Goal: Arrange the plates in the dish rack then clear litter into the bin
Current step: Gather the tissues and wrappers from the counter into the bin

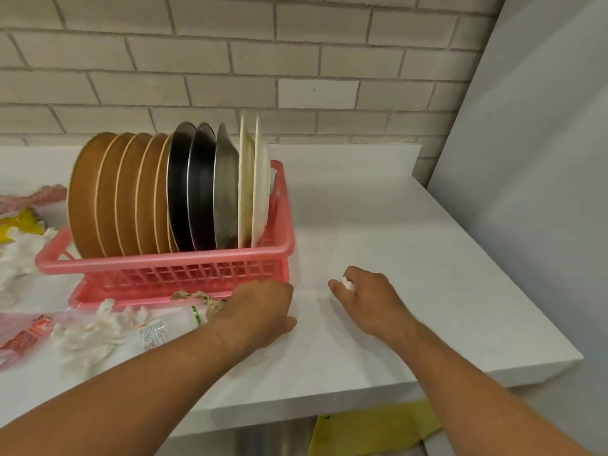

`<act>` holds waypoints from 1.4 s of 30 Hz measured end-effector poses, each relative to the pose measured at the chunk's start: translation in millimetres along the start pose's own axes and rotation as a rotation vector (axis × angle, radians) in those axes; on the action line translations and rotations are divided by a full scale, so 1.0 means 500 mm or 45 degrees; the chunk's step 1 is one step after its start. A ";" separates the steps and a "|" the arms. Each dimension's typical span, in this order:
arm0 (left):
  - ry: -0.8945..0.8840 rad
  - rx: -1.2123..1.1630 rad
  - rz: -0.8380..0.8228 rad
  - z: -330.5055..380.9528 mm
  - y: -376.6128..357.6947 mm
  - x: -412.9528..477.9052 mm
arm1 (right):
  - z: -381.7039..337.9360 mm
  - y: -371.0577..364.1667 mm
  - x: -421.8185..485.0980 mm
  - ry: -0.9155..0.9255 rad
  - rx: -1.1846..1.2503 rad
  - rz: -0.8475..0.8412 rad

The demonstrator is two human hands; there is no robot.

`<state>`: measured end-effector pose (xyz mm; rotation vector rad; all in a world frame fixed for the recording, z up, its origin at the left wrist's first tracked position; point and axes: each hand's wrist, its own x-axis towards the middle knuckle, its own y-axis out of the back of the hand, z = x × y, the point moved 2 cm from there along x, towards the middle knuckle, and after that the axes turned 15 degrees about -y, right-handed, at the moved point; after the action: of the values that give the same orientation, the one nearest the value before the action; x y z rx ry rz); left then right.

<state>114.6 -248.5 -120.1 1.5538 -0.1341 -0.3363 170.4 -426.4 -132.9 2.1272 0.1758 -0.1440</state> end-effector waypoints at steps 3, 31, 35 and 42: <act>0.096 0.021 0.024 -0.003 -0.016 -0.011 | 0.012 -0.003 -0.044 -0.011 0.026 0.003; -0.056 -1.224 0.456 -0.075 0.067 -0.172 | -0.065 -0.080 -0.202 -0.127 0.261 0.103; -0.097 -1.053 0.443 -0.081 0.040 -0.217 | -0.102 -0.109 -0.257 -0.179 0.248 0.177; -0.178 -1.299 0.292 -0.092 -0.022 -0.286 | -0.106 -0.182 -0.336 -0.396 0.563 -0.010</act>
<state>-8.6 -162.3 -113.8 0.4993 -0.2063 -0.2633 -9.4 -345.1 -151.5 2.5052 -0.0367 -0.5580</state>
